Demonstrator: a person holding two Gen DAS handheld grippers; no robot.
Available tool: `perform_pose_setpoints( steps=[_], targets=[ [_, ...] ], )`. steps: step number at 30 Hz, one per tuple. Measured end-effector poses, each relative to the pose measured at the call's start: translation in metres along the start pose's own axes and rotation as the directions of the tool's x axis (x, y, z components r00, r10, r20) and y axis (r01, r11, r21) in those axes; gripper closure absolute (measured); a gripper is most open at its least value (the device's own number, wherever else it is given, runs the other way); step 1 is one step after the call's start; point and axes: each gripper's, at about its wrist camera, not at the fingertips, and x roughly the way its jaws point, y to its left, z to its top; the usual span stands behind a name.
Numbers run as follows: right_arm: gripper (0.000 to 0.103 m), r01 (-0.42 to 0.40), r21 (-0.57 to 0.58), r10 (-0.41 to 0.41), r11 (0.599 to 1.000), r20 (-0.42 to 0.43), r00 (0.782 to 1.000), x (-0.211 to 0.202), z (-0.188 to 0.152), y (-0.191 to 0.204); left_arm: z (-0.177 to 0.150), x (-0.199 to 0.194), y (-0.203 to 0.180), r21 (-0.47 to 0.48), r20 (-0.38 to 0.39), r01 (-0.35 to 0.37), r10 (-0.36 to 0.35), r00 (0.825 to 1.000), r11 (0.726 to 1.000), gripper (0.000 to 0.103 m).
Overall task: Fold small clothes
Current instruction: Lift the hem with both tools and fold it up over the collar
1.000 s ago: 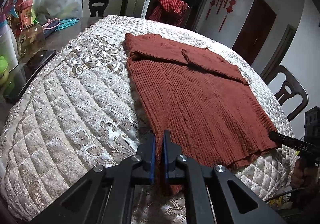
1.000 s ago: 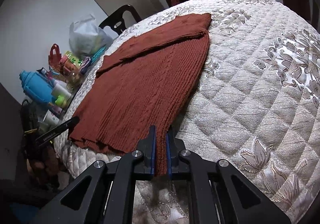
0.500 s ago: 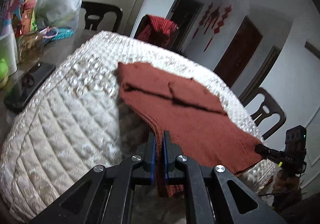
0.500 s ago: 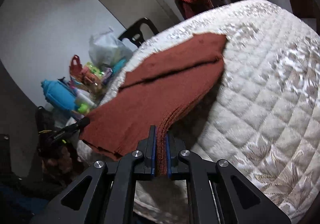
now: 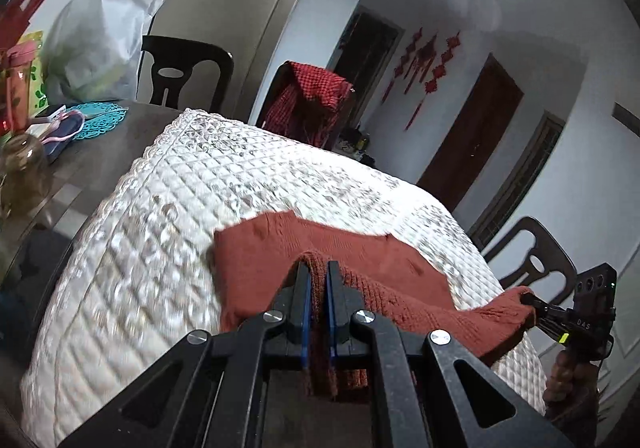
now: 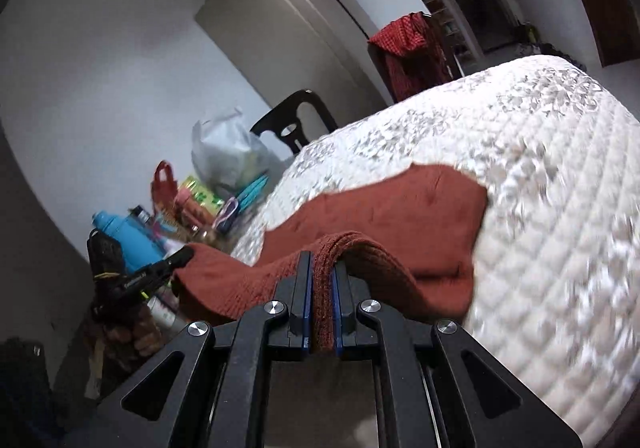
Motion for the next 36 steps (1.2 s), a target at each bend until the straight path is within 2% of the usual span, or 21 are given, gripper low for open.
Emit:
perform_pose_setpoints(
  steps=[7, 11, 15, 18, 21, 23, 24, 27, 32, 36],
  targets=[
    [0.095, 0.028, 0.090, -0.025, 0.996, -0.037, 0.999, 0.046, 0.040, -0.037, 0.031, 0.072, 0.017, -0.023, -0.097, -0.044, 0.042, 0.994, 0.999, 0.095],
    [0.095, 0.072, 0.186, -0.049, 0.980, -0.123, 0.991, 0.082, 0.046, -0.070, 0.029, 0.116, 0.038, -0.088, -0.198, -0.086, 0.067, 0.978, 0.992, 0.095],
    [0.093, 0.103, 0.238, -0.057, 0.966, -0.191, 0.980, 0.105, 0.044, -0.090, 0.017, 0.140, 0.054, -0.133, -0.269, -0.110, 0.071, 0.961, 0.985, 0.095],
    [0.092, 0.094, 0.261, -0.045, 0.961, -0.188, 0.981, 0.108, 0.052, -0.095, 0.019, 0.145, 0.059, -0.161, -0.274, -0.100, 0.053, 0.960, 0.982, 0.095],
    [0.086, 0.077, 0.309, -0.023, 0.948, -0.172, 0.985, 0.115, 0.063, -0.106, 0.026, 0.151, 0.063, -0.193, -0.270, -0.092, 0.037, 0.962, 0.977, 0.089],
    [0.081, 0.083, 0.339, -0.030, 0.937, -0.159, 0.987, 0.117, 0.068, -0.114, 0.033, 0.150, 0.068, -0.219, -0.239, -0.106, 0.052, 0.970, 0.970, 0.071],
    [0.080, 0.085, 0.351, -0.034, 0.933, -0.150, 0.988, 0.116, 0.070, -0.117, 0.036, 0.148, 0.071, -0.234, -0.223, -0.112, 0.059, 0.973, 0.966, 0.069],
    [0.072, 0.075, 0.340, -0.039, 0.937, -0.112, 0.993, 0.111, 0.074, -0.116, 0.041, 0.137, 0.075, -0.225, -0.177, -0.142, 0.102, 0.979, 0.964, 0.068],
    [0.071, 0.094, 0.276, -0.078, 0.957, -0.072, 0.994, 0.099, 0.076, -0.105, 0.034, 0.123, 0.069, -0.150, -0.152, -0.170, 0.147, 0.977, 0.974, 0.068],
    [0.071, 0.143, 0.172, -0.129, 0.975, -0.090, 0.988, 0.093, 0.067, -0.084, 0.019, 0.117, 0.056, -0.092, -0.168, -0.155, 0.138, 0.976, 0.984, 0.068]
  ],
)
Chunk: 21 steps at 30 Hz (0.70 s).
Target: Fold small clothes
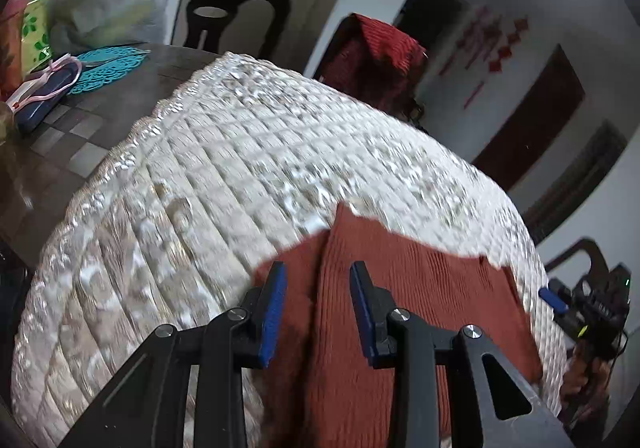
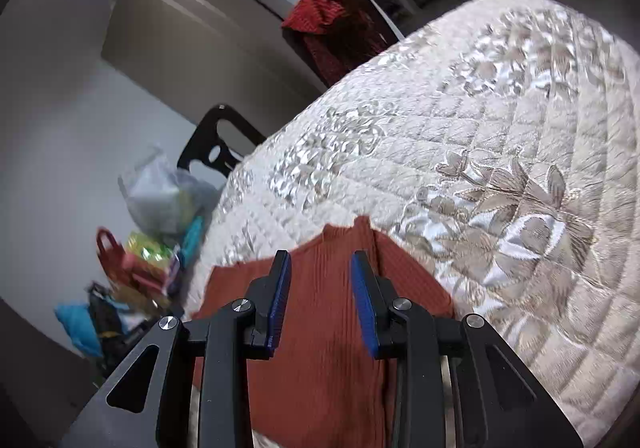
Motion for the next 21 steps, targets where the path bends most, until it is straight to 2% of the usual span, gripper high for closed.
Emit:
perform_pose_setpoints(
  steps=[4, 7, 11, 15, 16, 21],
  targets=[
    [0.071, 0.055, -0.099, -0.058, 0.994, -0.023, 0.998, -0.009, -0.028, 0.011, -0.022, -0.008, -0.014, 0.071, -0.016, 0.001, 0.000, 1.000, 0.997, 0.068],
    [0.071, 0.059, -0.136, -0.064, 0.989, -0.038, 0.997, -0.017, -0.051, 0.013, -0.037, -0.016, -0.025, 0.122, -0.024, 0.016, -0.013, 1.000, 0.992, 0.068],
    [0.071, 0.103, -0.183, -0.118, 0.978, -0.074, 0.990, -0.019, -0.080, 0.014, -0.056, -0.023, -0.040, 0.190, -0.020, -0.012, 0.016, 1.000, 0.982, 0.068],
    [0.074, 0.166, -0.231, -0.185, 0.959, -0.063, 0.981, -0.014, -0.084, 0.011, -0.068, -0.016, -0.058, 0.277, -0.020, -0.062, 0.071, 0.997, 0.959, 0.068],
    [0.078, 0.176, -0.225, -0.194, 0.958, -0.060, 0.979, -0.014, -0.081, 0.009, -0.070, -0.012, -0.058, 0.281, -0.025, -0.075, 0.086, 0.996, 0.957, 0.068],
    [0.078, 0.203, -0.230, -0.216, 0.952, -0.030, 0.976, -0.018, -0.077, 0.010, -0.076, -0.011, -0.056, 0.284, -0.021, -0.097, 0.107, 0.994, 0.954, 0.068]
  ],
)
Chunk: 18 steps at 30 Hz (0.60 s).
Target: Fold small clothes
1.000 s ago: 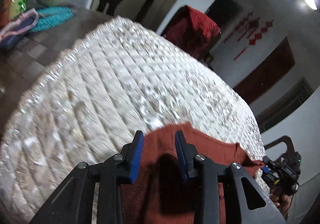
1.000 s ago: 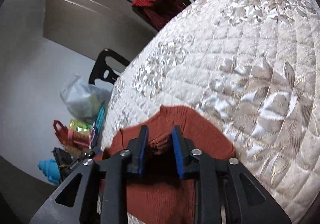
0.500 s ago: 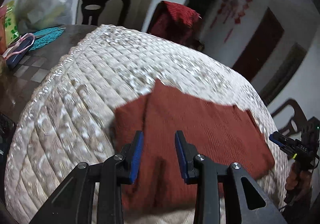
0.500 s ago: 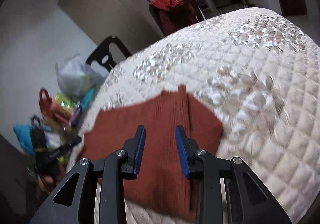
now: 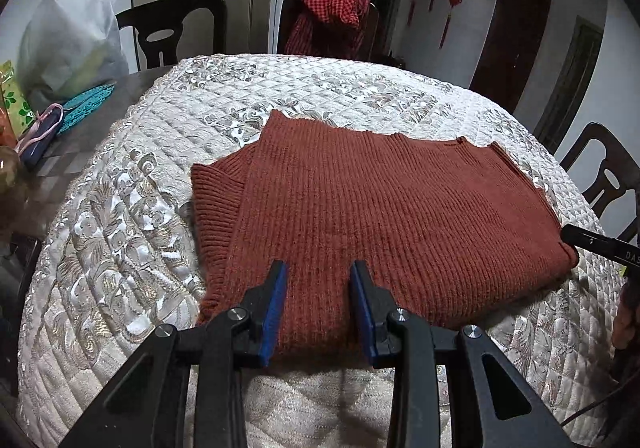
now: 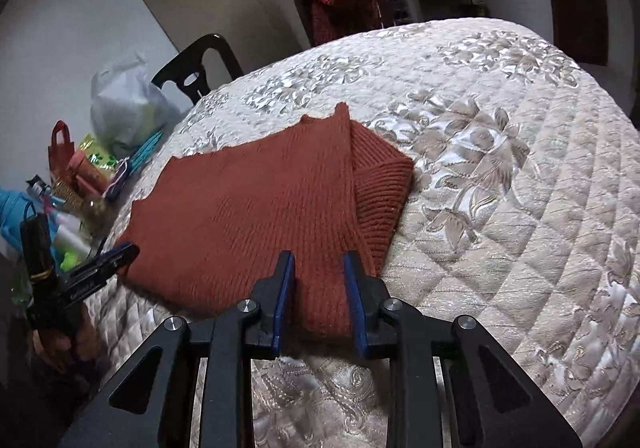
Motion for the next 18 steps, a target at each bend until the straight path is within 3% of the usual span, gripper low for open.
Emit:
perform_pose_setpoints(
  steps=[9, 18],
  targets=[
    [0.078, 0.001, -0.002, -0.001, 1.000, -0.008, 1.000, 0.001, -0.009, -0.001, -0.005, -0.002, -0.006, 0.020, 0.010, -0.023, 0.023, 1.000, 1.000, 0.068],
    [0.078, 0.033, -0.019, -0.032, 0.999, 0.042, 0.999, -0.009, -0.002, 0.006, 0.002, -0.012, -0.001, 0.007, 0.037, -0.027, 0.027, 0.999, 1.000, 0.068]
  ],
)
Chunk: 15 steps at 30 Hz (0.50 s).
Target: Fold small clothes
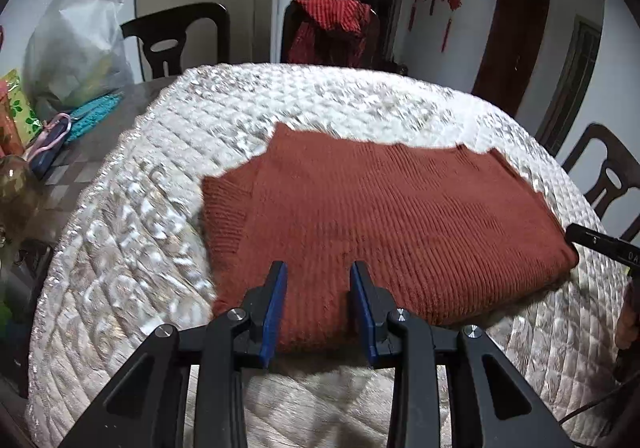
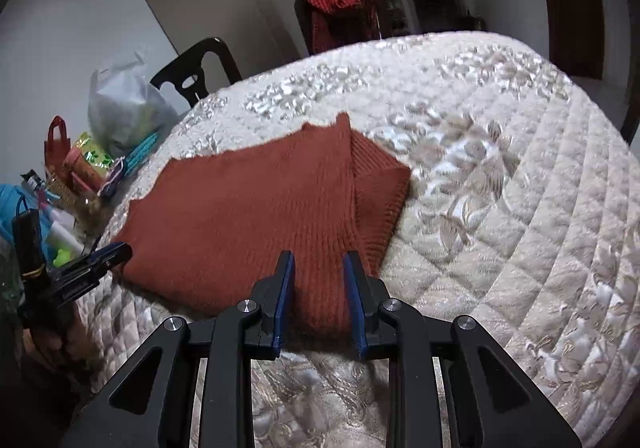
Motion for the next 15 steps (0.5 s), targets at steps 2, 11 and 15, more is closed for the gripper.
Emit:
perform_pose_setpoints(
  steps=[2, 11, 15],
  targets=[
    [0.078, -0.010, -0.005, 0.010, 1.000, -0.001, 1.000, 0.000, -0.001, 0.002, 0.001, 0.001, 0.006, -0.016, 0.003, -0.009, 0.009, 1.000, 1.000, 0.068],
    [0.079, -0.010, -0.047, 0.007, 0.999, -0.062, 0.998, 0.015, -0.015, 0.015, -0.005, -0.006, -0.014, 0.023, -0.010, 0.038, -0.038, 0.999, 0.999, 0.068],
    [0.079, -0.027, -0.083, 0.025, 0.996, -0.030, 0.999, 0.008, -0.011, 0.030, -0.002, -0.004, -0.040, 0.084, -0.011, 0.087, -0.087, 0.996, 0.993, 0.068]
  ],
)
